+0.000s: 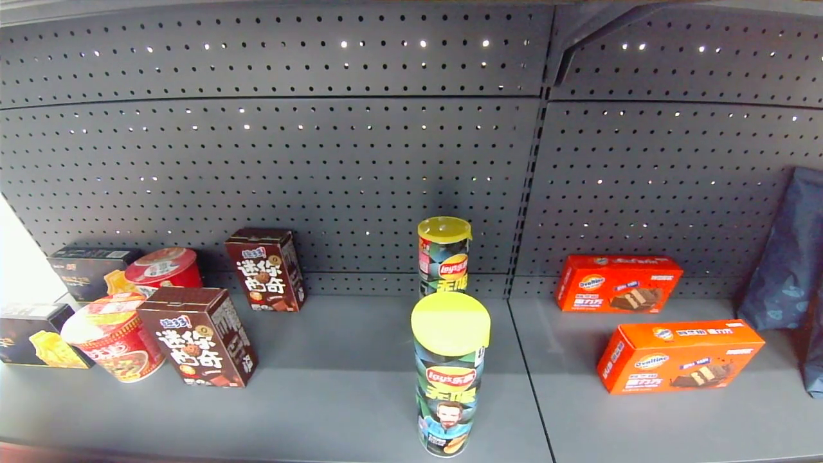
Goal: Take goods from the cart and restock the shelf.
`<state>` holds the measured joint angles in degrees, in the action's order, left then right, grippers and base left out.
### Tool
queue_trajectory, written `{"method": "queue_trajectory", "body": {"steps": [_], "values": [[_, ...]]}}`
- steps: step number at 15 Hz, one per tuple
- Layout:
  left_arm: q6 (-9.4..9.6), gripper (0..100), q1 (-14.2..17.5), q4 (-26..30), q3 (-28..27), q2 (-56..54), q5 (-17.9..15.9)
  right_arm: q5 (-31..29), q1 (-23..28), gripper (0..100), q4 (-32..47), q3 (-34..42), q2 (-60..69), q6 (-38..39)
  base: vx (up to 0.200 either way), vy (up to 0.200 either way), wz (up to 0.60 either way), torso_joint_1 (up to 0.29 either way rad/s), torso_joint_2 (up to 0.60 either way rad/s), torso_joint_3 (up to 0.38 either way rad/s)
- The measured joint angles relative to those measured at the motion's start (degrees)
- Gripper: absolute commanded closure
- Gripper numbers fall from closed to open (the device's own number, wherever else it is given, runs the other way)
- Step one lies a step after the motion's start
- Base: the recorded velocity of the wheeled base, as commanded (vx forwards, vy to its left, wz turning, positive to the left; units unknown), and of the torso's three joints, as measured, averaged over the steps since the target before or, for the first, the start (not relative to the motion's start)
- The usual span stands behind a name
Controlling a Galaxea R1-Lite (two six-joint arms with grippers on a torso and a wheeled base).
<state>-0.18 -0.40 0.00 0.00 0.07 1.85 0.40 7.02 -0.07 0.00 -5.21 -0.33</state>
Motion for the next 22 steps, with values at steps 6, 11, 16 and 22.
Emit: {"method": "queue_trajectory", "body": {"steps": [6,11,16,22], "values": [[0.09,0,0.0,0.0,0.0,-0.05,-0.16,0.02,0.0,0,0.02,0.0,-0.05,0.01,0.0,0.0,0.0,0.0,0.0,0.0],[-0.04,0,0.0,-0.02,0.0,-0.05,-0.11,0.02,0.0,0,0.02,0.0,-0.05,0.01,0.0,0.04,0.0,0.0,0.0,0.0],[0.0,0,-0.04,0.0,0.0,-0.05,-0.11,0.02,0.0,0,0.0,0.0,-0.09,0.01,0.0,0.0,0.0,0.0,0.0,0.0],[-0.06,0,-0.04,0.0,0.0,-0.05,-0.11,0.0,0.0,0,0.0,0.0,-0.11,0.0,0.0,0.0,0.0,0.0,0.0,0.0]]}}
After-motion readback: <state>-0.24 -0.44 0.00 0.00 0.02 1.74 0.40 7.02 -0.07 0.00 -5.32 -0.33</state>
